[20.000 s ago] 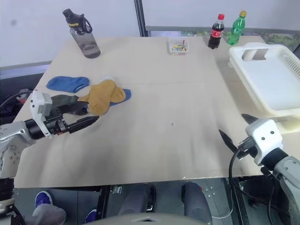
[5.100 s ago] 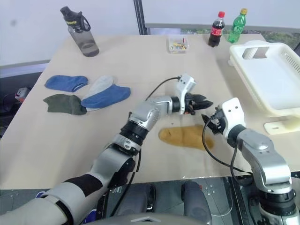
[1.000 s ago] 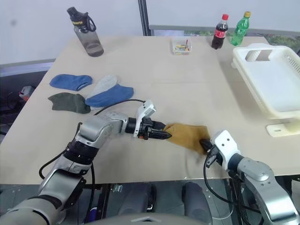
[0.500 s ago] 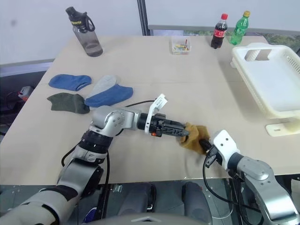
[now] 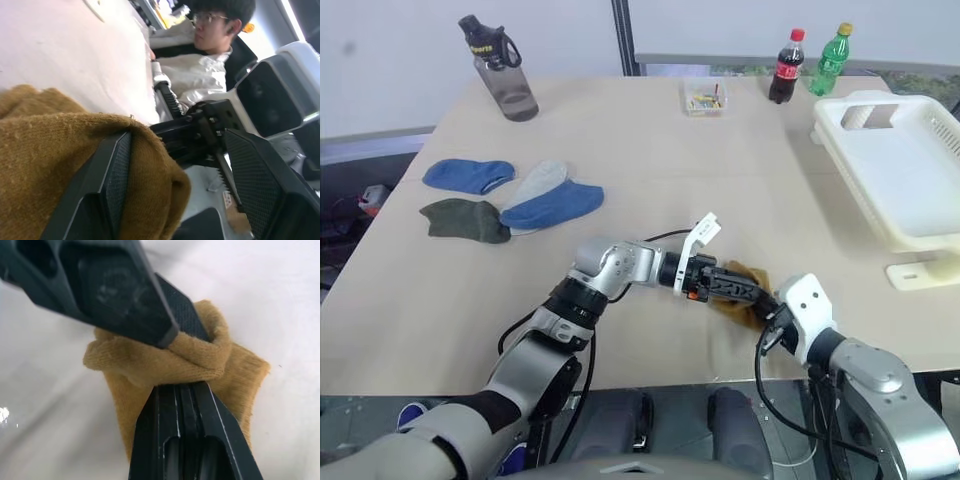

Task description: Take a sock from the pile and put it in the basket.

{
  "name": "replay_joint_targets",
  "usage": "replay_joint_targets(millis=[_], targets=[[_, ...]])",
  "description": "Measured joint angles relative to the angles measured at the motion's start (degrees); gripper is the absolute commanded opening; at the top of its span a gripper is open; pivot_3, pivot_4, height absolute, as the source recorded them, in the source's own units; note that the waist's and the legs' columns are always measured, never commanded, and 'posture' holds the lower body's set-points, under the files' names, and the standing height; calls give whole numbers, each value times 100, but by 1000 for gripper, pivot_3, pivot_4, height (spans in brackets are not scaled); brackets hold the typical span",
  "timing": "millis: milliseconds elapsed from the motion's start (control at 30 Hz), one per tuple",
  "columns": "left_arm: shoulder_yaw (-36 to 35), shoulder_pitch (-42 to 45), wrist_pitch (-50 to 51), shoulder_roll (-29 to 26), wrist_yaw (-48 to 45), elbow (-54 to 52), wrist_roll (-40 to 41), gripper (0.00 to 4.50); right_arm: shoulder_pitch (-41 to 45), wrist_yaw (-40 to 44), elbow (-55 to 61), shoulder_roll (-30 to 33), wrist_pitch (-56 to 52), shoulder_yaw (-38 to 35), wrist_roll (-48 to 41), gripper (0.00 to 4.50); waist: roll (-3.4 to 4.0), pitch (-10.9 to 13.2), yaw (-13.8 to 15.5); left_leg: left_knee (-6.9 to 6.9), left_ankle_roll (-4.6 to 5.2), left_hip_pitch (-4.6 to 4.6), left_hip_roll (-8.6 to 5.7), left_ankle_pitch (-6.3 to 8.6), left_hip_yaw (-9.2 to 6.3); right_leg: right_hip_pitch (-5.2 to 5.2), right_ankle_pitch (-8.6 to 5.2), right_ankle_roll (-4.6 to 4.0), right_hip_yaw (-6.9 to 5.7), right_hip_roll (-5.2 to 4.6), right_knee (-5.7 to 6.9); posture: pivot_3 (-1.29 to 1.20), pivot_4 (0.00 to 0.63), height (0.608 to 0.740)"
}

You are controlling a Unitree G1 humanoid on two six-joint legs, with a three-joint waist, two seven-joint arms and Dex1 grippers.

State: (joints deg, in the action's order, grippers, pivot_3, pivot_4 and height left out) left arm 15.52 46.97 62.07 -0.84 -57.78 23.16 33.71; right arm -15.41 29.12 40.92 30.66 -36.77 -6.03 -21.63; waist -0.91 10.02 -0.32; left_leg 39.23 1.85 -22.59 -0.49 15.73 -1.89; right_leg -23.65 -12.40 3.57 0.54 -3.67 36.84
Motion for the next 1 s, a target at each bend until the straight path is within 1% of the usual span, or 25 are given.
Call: replay_joint_targets(millis=[133,267,400,500,533,567,600,633,667,700,733,767,833,867,933,1000], targets=[[-208,92,-30,220,170,173,-39,3134,29,-177,91,-191,-210,-261,-306,66,0,0,10,0,0,-1,0,0,0,0,0,0,-1,0,0,0,150,740],[-297,123,-39,443,351,357,-120,3134,-21,-293,89,-238,-336,-404,-410,66,1,-1,15,0,0,-1,-1,0,0,0,0,0,-1,0,0,0,150,740],[-155,136,-104,698,572,799,-408,3134,-423,-314,222,-15,-438,-593,-393,66,2,-1,64,0,2,-3,-4,1,1,0,0,1,-1,-1,-3,0,150,740],[-99,196,-250,821,629,1191,-543,3134,-869,-272,569,239,-431,-859,-326,66,-4,-14,99,0,3,0,-3,2,-2,3,-1,1,-5,0,-4,0,150,740],[-98,278,-320,837,629,1388,-558,3134,-1052,-278,684,269,-434,-986,-322,582,-12,-32,106,0,3,5,-3,2,-4,9,-2,2,-7,0,-4,0,150,740],[-88,306,-412,841,629,1499,-575,3134,-1157,-297,758,257,-438,-1068,-324,896,-21,-55,106,0,4,10,-1,3,-3,13,-9,13,-7,0,-5,0,150,740],[-52,335,-540,842,625,1600,-620,3134,-1265,-324,824,231,-442,-1143,-335,1461,-31,-78,106,0,4,14,0,3,-2,15,-13,19,-6,0,-5,0,150,740],[67,362,-675,840,607,1639,-696,3134,-1380,-328,895,184,-449,-1251,-365,1841,-44,-108,107,1,4,22,2,3,-1,24,-18,18,-4,0,-8,0,150,740],[99,365,-734,838,572,1651,-743,3134,-1434,-331,948,170,-452,-1311,-381,2064,-45,-110,106,1,4,38,4,3,0,40,-27,5,-4,-1,-11,0,150,740],[105,365,-775,825,508,1660,-765,3134,-1490,-338,1016,137,-460,-1376,-417,2543,-46,-109,106,1,5,52,8,4,2,52,-31,2,-3,-2,-12,0,150,740],[106,330,-777,729,357,1578,-764,3134,-1517,-362,1114,51,-480,-1476,-498,3041,-47,-109,96,1,5,64,19,4,6,61,-31,2,0,-3,-12,0,150,740],[137,187,-768,545,126,1282,-733,3134,-1477,-421,1202,-25,-535,-1565,-610,3529,-42,-108,64,-2,5,66,26,4,13,58,-32,2,7,-2,-12,0,150,740],[212,-214,-799,53,-356,584,-633,3134,-1287,-540,1298,-121,-627,-1743,-854,4452,-29,-102,-35,-8,4,67,44,5,23,51,-31,0,16,4,-9,0,150,740],[210,-372,-836,-199,-506,282,-606,3134,-1150,-619,1298,-151,-710,-1797,-960,4452,-26,-99,-73,-13,3,65,56,5,36,41,-29,-3,29,16,-7,0,150,740],[144,-516,-841,-559,-639,-96,-553,3134,-826,-773,1285,-169,-875,-1833,-1144,4452,-17,-92,-53,-15,3,62,58,5,35,34,-16,-26,31,23,-5,0,150,740],[59,-702,-912,-923,-768,-654,-513,3134,-297,-960,1246,-177,-1087,-1737,-1337,4452,-8,-88,-26,-15,3,51,56,5,35,26,-14,-29,32,22,-5,0,150,740]])
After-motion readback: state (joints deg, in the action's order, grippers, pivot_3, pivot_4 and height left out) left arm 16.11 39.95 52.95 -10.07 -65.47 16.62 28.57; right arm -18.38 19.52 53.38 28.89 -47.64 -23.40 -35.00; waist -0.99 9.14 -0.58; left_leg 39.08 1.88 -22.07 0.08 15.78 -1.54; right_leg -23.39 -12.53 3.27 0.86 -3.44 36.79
